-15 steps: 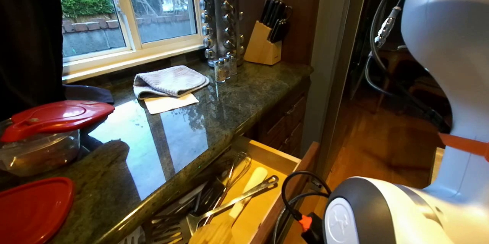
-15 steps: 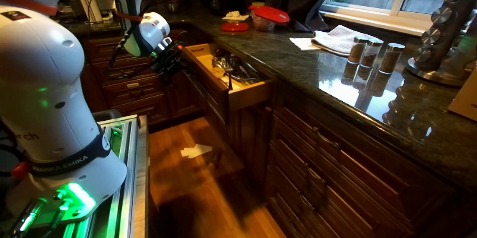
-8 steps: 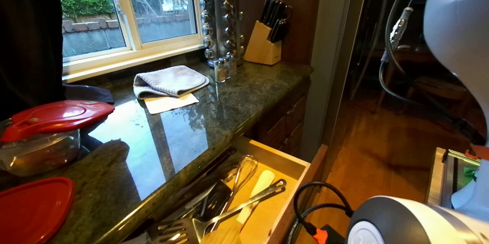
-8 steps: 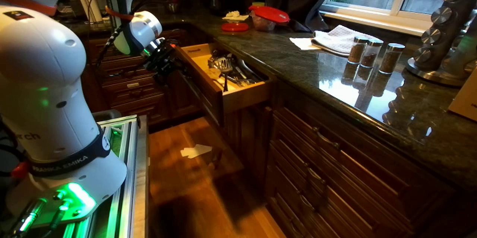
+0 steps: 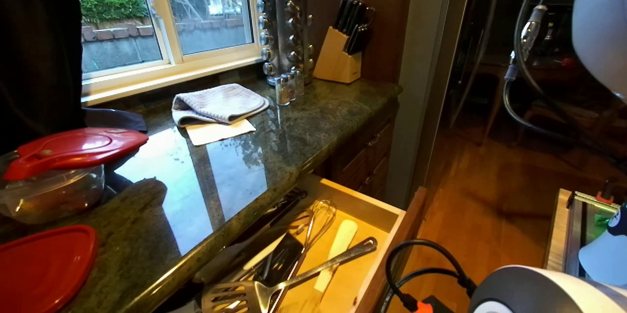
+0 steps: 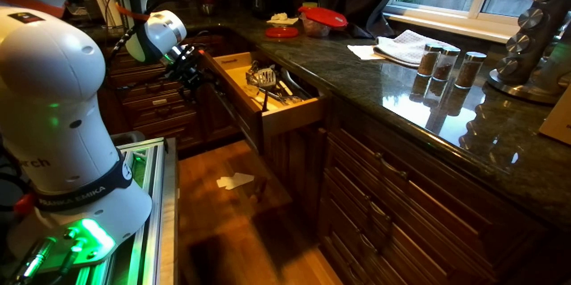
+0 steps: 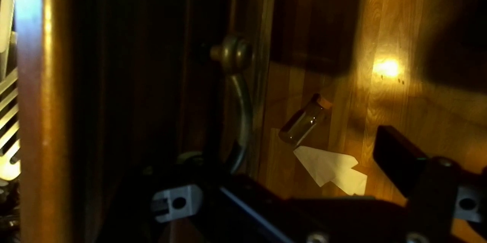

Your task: Open the top drawer on the left.

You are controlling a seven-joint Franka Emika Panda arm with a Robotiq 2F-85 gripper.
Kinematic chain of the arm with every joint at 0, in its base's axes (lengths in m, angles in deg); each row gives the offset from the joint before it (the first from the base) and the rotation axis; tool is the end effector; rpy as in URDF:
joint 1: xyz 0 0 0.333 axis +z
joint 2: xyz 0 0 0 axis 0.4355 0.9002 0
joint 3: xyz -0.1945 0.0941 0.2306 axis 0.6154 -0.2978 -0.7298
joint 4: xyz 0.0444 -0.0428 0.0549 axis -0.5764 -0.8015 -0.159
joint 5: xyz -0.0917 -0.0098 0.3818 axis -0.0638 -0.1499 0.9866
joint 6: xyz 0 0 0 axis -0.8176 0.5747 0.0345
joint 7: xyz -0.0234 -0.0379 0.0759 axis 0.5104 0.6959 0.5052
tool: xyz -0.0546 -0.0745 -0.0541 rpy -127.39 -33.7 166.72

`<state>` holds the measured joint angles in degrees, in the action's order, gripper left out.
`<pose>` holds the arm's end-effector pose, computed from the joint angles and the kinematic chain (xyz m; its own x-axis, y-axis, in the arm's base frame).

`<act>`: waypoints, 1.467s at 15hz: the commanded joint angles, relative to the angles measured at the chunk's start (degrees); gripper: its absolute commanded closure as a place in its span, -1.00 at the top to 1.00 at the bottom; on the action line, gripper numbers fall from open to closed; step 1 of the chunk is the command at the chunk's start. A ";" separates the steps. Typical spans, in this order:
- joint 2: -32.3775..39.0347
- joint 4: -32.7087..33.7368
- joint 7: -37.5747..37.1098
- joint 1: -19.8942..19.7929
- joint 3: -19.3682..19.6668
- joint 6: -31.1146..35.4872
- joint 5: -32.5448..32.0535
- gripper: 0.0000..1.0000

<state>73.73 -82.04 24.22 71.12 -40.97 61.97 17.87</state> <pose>0.1583 0.4904 0.1392 -0.1368 0.9649 -0.2241 0.8379 0.2333 0.4934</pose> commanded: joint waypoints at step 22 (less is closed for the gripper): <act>-6.00 -2.29 -1.06 6.23 -0.09 -0.57 2.49 1.00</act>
<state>70.67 -82.31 24.22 75.64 -40.94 62.02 18.08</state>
